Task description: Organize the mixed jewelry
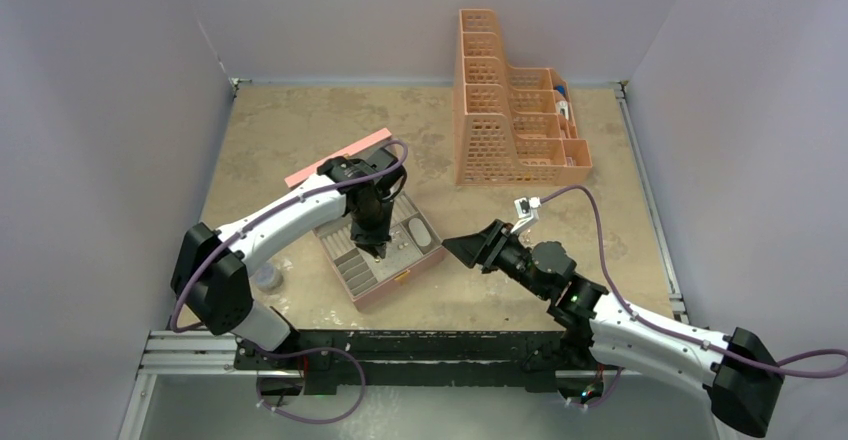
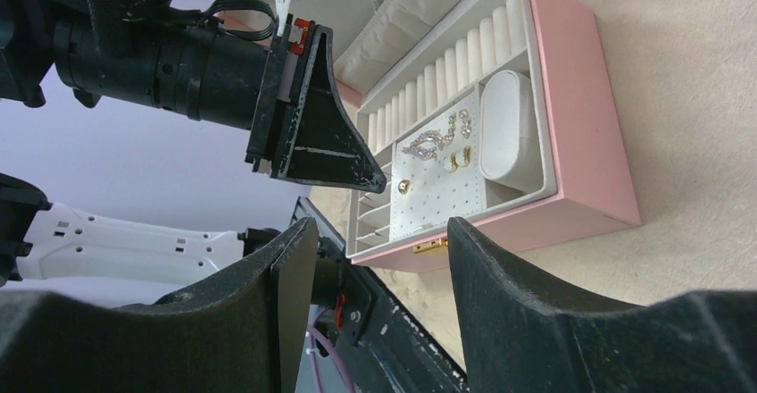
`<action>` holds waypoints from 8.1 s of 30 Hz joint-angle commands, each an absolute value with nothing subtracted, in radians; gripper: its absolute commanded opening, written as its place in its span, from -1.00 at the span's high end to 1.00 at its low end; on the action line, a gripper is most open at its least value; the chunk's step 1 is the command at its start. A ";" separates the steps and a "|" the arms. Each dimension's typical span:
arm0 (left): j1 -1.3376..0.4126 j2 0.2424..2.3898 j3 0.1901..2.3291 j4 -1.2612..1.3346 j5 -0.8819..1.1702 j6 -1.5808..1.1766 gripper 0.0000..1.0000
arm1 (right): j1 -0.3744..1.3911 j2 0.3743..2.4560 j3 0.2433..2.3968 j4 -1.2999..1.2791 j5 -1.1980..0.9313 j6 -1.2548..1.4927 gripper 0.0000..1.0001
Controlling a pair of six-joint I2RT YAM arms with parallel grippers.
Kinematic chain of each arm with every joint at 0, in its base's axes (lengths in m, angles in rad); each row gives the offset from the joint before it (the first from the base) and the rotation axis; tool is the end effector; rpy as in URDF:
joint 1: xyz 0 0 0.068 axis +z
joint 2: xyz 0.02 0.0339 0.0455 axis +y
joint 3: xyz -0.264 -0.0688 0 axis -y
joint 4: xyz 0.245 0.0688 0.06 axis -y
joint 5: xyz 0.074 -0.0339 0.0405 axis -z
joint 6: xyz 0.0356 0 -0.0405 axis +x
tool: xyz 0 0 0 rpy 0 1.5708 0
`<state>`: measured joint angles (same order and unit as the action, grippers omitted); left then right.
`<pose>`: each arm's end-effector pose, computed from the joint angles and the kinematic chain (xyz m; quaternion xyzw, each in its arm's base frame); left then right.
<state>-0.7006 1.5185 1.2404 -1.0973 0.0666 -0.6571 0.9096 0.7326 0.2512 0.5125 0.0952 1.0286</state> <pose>0.2122 -0.1820 0.2601 0.0249 0.9944 -0.0870 0.0551 0.1120 0.1385 0.2332 0.0754 0.6920 0.5725 0.4333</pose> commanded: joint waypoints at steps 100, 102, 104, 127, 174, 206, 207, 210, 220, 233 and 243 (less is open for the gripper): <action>-0.709 1.603 1.239 -1.107 0.075 -0.631 0.78 | 0.912 0.750 0.227 0.562 0.120 1.015 -0.16; -0.709 1.603 1.241 -1.106 0.075 -0.631 0.78 | 0.913 0.749 0.226 0.562 0.119 1.015 -0.16; -0.709 1.603 1.239 -1.103 0.071 -0.634 0.78 | 0.913 0.749 0.224 0.563 0.120 1.014 -0.16; -0.710 1.623 1.218 -1.046 0.060 -0.667 0.71 | 0.912 0.735 0.221 0.551 0.126 1.010 -0.16; -0.710 1.112 1.040 -0.780 0.076 -0.671 -0.12 | 0.910 0.884 0.556 -0.184 0.603 1.086 -0.18; -0.710 0.730 0.777 -0.383 0.114 -0.658 -0.19 | 0.757 1.448 0.778 -0.247 0.485 0.807 0.19; -0.710 0.736 0.783 -0.389 0.108 -0.651 -0.19 | 0.755 1.453 0.779 -0.250 0.477 0.807 0.22; -0.710 0.758 0.812 -0.452 0.068 -0.644 -0.18 | 0.753 1.466 0.781 -0.271 0.472 0.830 0.28; -0.710 0.769 0.838 -0.549 0.038 -0.640 -0.18 | 0.748 1.524 0.797 -0.310 0.483 0.877 0.42; -0.710 0.800 0.843 -0.525 0.043 -0.640 -0.17 | 0.732 1.563 0.828 -0.311 0.526 0.850 0.70; -0.710 0.819 0.840 -0.478 0.132 -0.670 -0.16 | 0.732 1.441 0.778 -0.264 0.499 0.865 1.00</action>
